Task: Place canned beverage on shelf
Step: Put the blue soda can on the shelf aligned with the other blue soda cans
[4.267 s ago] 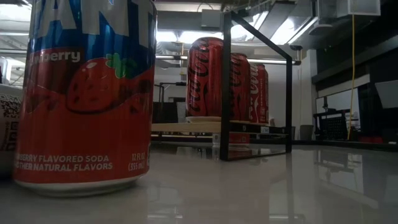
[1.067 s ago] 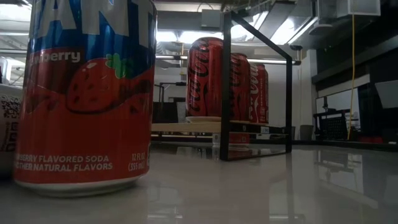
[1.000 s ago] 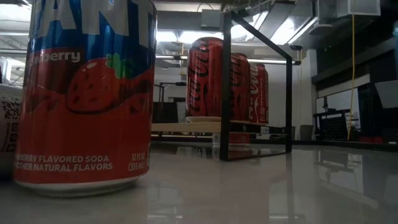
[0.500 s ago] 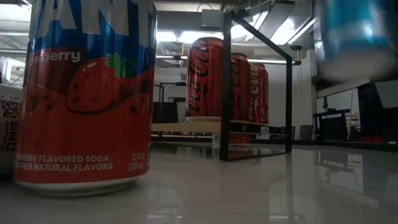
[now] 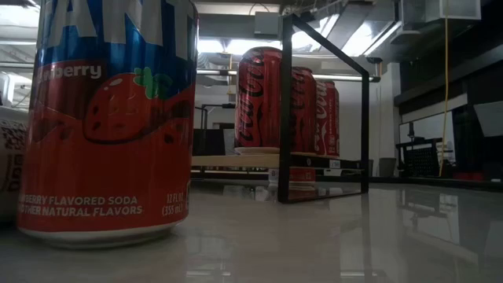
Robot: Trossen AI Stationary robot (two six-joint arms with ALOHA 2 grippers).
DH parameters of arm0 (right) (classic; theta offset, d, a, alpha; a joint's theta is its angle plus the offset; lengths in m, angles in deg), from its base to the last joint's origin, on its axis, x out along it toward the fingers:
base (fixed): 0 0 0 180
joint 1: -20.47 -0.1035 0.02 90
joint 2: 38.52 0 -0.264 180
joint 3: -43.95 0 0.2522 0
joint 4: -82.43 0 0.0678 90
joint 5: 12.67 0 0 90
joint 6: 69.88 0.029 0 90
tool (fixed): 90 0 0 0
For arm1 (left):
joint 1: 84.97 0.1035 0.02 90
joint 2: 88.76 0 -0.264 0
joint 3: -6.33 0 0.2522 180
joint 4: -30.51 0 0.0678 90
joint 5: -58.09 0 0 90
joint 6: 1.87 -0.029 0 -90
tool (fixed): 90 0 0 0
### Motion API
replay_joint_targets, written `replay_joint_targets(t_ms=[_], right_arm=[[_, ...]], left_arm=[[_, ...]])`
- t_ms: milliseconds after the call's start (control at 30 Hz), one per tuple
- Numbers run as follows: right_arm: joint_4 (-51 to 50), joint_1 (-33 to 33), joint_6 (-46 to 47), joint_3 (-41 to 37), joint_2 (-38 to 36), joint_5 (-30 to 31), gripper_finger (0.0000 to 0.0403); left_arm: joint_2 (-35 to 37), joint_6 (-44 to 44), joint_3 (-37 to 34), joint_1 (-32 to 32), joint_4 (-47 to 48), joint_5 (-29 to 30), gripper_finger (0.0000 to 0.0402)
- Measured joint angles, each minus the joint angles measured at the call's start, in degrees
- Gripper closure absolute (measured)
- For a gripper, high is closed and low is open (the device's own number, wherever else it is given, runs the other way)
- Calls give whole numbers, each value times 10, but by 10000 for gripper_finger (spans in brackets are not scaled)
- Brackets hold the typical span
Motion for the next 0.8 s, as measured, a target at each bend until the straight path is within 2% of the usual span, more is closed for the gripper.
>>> replay_joint_targets(t_ms=[333,567,800], right_arm=[[107,90,-167,9,4,4,168],[113,151,-252,9,25,3,168],[104,177,-312,9,62,-22,168]], left_arm=[[-1,0,0,0,1,28,221],[-1,1,0,0,19,40,221],[-1,16,0,1,41,63,221]])
